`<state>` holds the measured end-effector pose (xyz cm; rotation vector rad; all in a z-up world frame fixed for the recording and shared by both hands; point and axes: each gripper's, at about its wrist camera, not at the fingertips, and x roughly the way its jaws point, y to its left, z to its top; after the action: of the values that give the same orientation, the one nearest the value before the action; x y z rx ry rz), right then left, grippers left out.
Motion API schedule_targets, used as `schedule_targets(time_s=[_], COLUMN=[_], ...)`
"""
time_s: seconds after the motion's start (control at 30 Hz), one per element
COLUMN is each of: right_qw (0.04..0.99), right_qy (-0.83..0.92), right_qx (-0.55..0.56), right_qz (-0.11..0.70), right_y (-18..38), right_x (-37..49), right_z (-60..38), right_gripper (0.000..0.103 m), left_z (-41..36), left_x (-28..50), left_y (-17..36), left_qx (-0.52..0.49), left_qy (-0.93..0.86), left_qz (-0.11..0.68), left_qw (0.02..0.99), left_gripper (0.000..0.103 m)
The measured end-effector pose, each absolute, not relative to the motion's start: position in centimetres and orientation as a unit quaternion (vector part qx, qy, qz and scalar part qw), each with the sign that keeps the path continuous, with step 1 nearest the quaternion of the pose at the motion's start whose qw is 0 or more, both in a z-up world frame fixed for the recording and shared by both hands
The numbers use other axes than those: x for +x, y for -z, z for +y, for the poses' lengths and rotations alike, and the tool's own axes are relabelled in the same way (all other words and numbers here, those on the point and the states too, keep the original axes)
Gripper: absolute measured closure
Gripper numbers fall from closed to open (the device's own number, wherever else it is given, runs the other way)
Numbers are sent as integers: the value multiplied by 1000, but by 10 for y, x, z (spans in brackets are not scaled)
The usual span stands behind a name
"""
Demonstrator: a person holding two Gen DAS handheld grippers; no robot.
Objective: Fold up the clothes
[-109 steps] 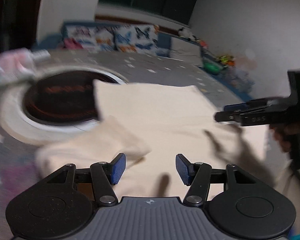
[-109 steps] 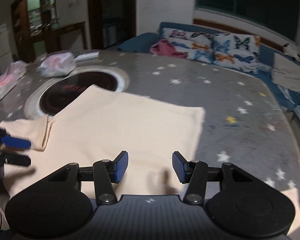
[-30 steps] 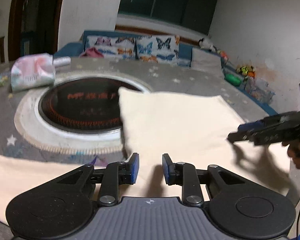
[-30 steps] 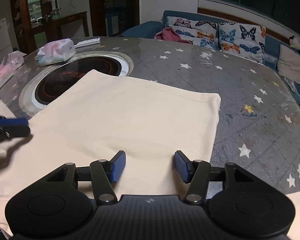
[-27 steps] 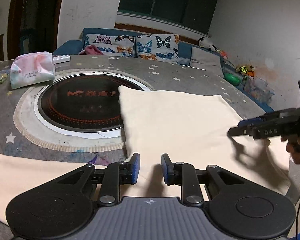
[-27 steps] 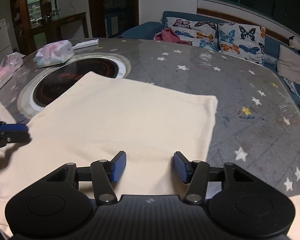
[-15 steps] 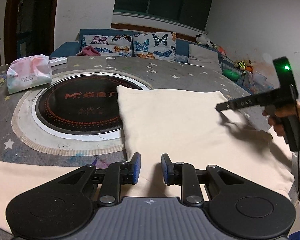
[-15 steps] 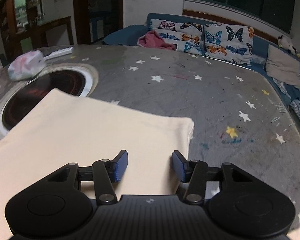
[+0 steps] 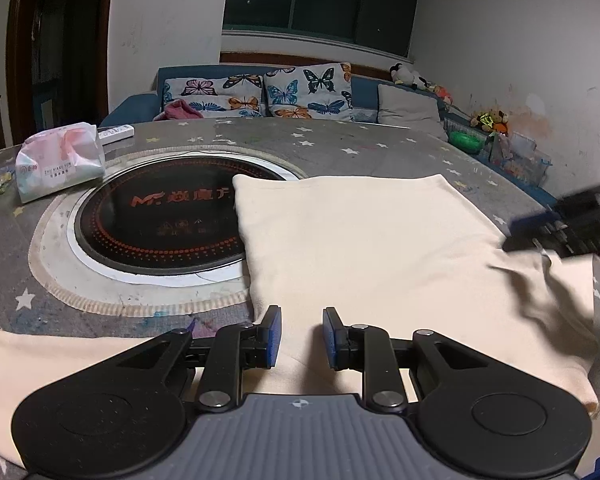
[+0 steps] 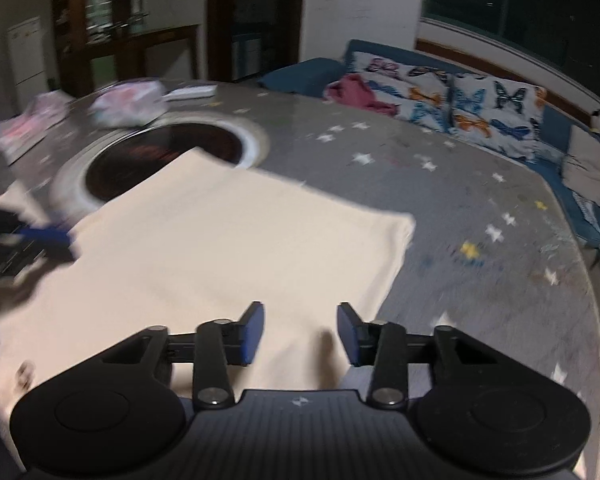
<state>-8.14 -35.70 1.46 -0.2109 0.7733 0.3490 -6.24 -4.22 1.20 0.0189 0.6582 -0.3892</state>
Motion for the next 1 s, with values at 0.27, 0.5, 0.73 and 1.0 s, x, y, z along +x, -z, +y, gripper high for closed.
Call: schedule_targets(time_s=[0.27,0.5,0.73,1.0], right_qw=[914,932,926,922], right_qy=[-138,-19,113,154], right_qx=[-107,-42,25,71], right_qz=[365,360,359,348], right_y=[-6,-9,3,13], right_x=[-116,-132,-141,-144], right_z=[-369,-439,-514,-543], right_gripper=[73,72,71,70], left_z=[-47,-64,-105,-157], left_x=[-62,-67,-75,-88], left_y=[-13,-24,-35,-34], left_qx=[27,37,45,62], left_qy=[185,196,253,317], left_qz=[322,316,311,315], left_qw=[928,928,915,892], left_gripper=[78,77,75,72])
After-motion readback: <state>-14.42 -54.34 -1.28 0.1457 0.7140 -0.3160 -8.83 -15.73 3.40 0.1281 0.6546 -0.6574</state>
